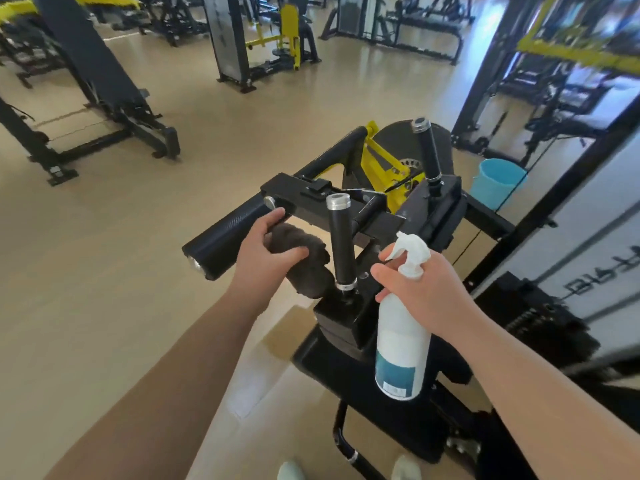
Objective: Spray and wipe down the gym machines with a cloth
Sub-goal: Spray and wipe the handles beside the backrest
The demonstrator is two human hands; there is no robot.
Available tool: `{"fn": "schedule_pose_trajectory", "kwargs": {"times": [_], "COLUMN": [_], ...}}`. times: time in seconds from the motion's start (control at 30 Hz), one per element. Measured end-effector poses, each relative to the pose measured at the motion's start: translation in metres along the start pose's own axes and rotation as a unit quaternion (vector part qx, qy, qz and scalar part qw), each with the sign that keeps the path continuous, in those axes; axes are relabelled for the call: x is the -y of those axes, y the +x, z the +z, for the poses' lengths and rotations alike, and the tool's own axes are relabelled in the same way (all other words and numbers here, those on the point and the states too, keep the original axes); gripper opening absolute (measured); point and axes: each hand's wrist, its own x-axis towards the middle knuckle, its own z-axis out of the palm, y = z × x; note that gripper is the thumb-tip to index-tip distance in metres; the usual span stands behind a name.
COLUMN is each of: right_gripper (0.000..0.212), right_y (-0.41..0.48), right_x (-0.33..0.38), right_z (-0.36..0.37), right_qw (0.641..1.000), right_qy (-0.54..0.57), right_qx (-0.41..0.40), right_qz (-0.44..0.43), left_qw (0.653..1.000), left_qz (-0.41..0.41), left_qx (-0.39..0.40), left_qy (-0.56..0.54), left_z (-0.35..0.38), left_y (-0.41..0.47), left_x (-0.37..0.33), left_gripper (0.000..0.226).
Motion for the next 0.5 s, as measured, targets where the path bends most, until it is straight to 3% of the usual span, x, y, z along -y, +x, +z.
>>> {"fn": "schedule_pose_trajectory", "kwargs": {"times": [0.17,0.27,0.4,0.5], "right_gripper": [0.011,0.012,0.01,0.009], "right_y": [-0.016,-0.02,-0.02,-0.02], "right_x": [0.012,0.014,0.014,0.01], "right_z": [0.009,0.006,0.001,0.001], "right_qw": [1.0,0.999,0.999,0.999], "right_qy": [0.001,0.01,0.013,0.013], "right_qx": [-0.019,-0.028,-0.038,-0.029], "right_qz": [0.016,0.022,0.01,0.003], "left_qw": [0.992,0.985,0.986,0.954], "left_qz": [0.061,0.097,0.068,-0.014], "left_qx": [0.045,0.097,0.155,0.214], "left_qy": [0.1,0.105,0.002,-0.208], "left_z": [0.012,0.019,0.012,0.007], "left_y": [0.009,0.004,-0.008,-0.012], "left_x": [-0.019,-0.029,-0.021,-0.018], "left_gripper": [0.081,0.081,0.078,0.081]}}
